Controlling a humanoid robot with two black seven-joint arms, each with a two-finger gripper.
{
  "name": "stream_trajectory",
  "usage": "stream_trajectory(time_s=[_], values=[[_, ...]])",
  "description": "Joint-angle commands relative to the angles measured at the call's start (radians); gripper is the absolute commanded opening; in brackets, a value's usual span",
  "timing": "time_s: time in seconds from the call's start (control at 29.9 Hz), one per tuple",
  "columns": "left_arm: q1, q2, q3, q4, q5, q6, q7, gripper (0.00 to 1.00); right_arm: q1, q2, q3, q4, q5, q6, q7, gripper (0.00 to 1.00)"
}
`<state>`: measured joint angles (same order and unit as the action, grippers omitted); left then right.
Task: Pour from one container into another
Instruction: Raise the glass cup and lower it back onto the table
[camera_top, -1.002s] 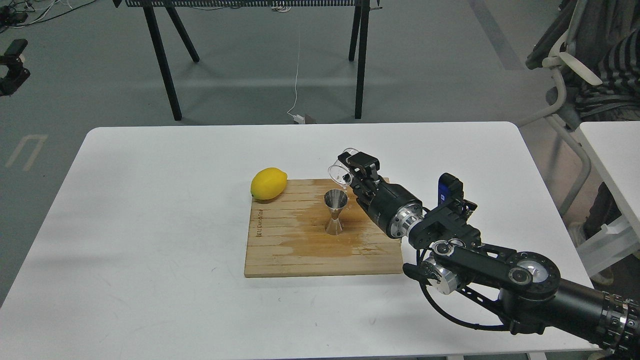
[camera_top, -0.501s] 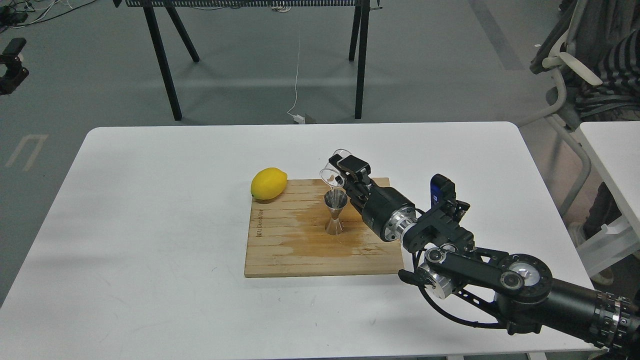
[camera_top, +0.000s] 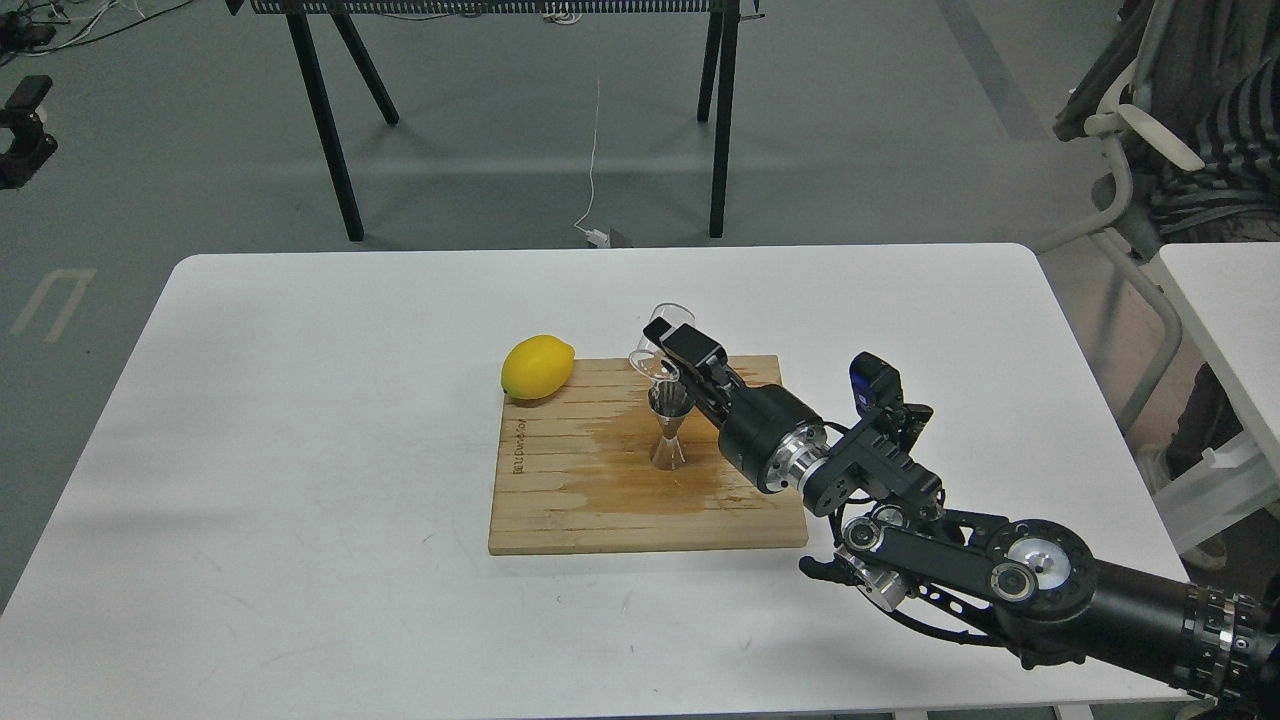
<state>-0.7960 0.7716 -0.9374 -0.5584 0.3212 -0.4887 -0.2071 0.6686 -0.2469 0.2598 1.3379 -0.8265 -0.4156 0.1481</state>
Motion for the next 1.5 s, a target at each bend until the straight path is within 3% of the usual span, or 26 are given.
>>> stream_trajectory(time_s=[0.0, 0.63, 0.94, 1.07, 1.14, 1.27, 1.47], values=[[0.000, 0.000, 0.000, 0.000, -0.001, 0.000, 0.000, 0.99, -0.001, 0.000, -0.001, -0.006, -0.023, 0.000, 0.007, 0.20], [-0.002, 0.000, 0.000, 0.000, 0.001, 0.000, 0.002, 0.99, -0.001, -0.008, -0.005, -0.029, -0.085, 0.001, 0.036, 0.20], [-0.003, 0.009, 0.003, 0.000, 0.001, 0.000, 0.005, 0.99, -0.012, -0.035, 0.153, -0.013, 0.028, 0.029, 0.042, 0.21], [-0.011, 0.009, 0.003, 0.000, 0.001, 0.000, 0.008, 0.99, -0.030, -0.061, 0.330, 0.012, 0.205, 0.121, 0.028, 0.21], [-0.017, 0.009, 0.005, 0.000, -0.001, 0.000, 0.008, 0.99, -0.058, -0.072, 0.445, 0.006, 0.362, 0.217, 0.019, 0.21], [-0.020, 0.014, 0.002, 0.000, -0.002, 0.000, 0.008, 0.99, -0.115, -0.107, 0.648, -0.032, 0.676, 0.380, -0.051, 0.22], [-0.020, 0.014, 0.003, 0.000, -0.002, 0.000, 0.009, 0.99, -0.216, -0.121, 0.846, -0.196, 0.866, 0.538, -0.100, 0.22]])
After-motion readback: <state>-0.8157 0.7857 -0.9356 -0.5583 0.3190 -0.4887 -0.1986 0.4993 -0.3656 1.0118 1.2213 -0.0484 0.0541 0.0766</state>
